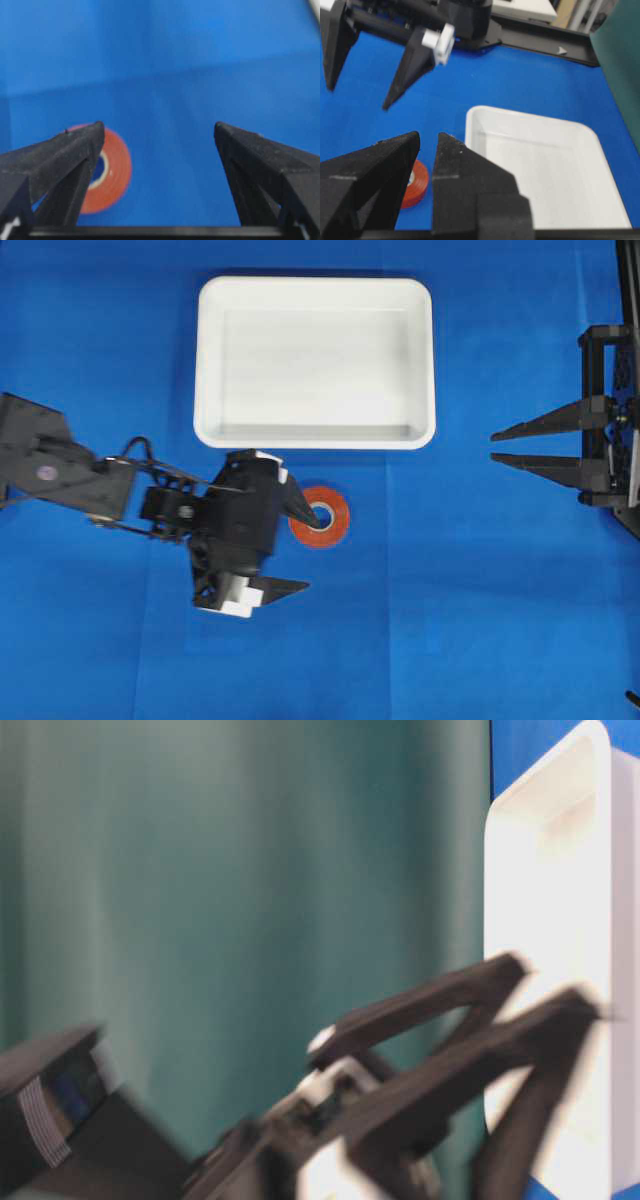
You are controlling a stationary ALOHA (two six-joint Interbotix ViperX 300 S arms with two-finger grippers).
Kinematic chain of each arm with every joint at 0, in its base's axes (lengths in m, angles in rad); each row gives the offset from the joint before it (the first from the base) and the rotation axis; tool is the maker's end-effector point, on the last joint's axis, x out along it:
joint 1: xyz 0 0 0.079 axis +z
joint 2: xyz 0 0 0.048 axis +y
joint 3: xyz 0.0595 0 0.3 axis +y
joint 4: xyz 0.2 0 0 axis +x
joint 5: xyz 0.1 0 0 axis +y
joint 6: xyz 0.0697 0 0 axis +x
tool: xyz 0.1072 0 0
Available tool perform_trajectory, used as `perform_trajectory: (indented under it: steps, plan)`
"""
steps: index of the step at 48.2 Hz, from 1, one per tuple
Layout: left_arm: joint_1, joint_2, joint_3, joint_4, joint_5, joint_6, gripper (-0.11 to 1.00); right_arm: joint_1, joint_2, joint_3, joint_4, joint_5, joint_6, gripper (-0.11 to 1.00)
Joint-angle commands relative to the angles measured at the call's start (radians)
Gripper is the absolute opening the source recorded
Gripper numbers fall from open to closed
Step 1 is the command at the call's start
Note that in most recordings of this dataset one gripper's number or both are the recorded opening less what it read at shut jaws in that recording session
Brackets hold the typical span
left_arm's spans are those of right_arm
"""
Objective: Place one roll of tape in the white case with the left arm.
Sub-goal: 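Lower the left gripper over the tape roll and close on its rim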
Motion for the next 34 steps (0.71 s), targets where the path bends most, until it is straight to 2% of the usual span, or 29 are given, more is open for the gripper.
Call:
perform_trajectory:
  steps: [1,8,24,34]
  plan:
    - [0.009,0.032,-0.057,0.005,0.06,-0.002,0.87,-0.002,0.014,-0.014,-0.002,-0.005,0.003,-0.11]
    - [0.015,0.1,-0.098,0.008,0.115,0.0,0.87,-0.002,0.018,-0.011,-0.002,-0.005,0.003,-0.11]
    - [0.038,0.245,-0.15,0.009,0.153,0.005,0.87,-0.002,0.025,-0.006,-0.002,-0.005,0.003,-0.11]
    - [0.038,0.287,-0.172,0.012,0.175,0.006,0.87,0.0,0.026,-0.003,-0.002,-0.005,0.003,-0.11]
